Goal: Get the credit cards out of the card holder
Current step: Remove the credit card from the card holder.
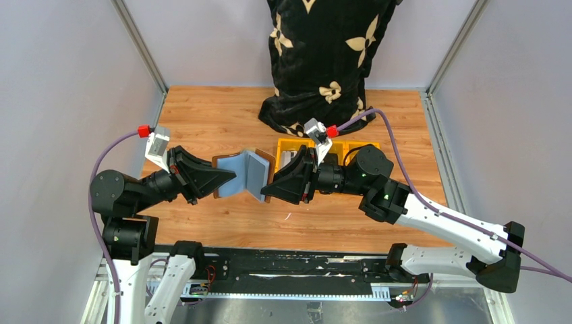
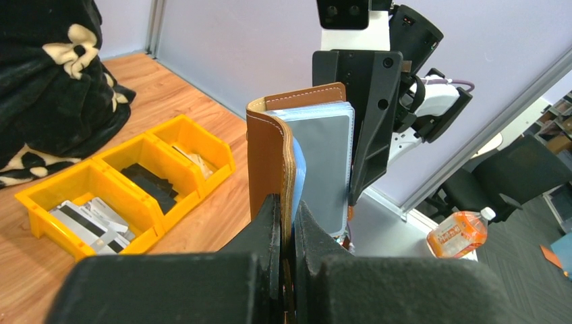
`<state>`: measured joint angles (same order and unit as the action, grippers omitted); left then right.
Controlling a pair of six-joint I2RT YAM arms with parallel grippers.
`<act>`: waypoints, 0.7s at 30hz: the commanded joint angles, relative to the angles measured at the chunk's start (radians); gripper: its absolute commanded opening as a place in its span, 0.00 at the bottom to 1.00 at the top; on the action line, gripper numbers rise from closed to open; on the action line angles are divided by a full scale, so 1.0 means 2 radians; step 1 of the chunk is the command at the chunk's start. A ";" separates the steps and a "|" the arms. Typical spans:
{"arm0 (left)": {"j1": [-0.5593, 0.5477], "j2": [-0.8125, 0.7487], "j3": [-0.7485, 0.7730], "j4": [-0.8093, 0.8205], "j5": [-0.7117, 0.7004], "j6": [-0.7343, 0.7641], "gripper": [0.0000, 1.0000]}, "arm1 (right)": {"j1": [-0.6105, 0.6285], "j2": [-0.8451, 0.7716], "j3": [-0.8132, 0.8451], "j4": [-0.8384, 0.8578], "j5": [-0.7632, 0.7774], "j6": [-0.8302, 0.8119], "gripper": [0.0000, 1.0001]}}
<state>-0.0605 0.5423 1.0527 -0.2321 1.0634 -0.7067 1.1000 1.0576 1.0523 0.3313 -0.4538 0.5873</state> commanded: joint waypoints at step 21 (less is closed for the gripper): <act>-0.001 -0.001 0.011 -0.011 0.004 0.002 0.00 | 0.006 -0.014 0.001 0.035 -0.017 0.013 0.39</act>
<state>-0.0605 0.5423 1.0527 -0.2420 1.0710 -0.7071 1.1000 1.0550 1.0523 0.3588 -0.4744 0.6071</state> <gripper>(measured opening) 0.050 0.385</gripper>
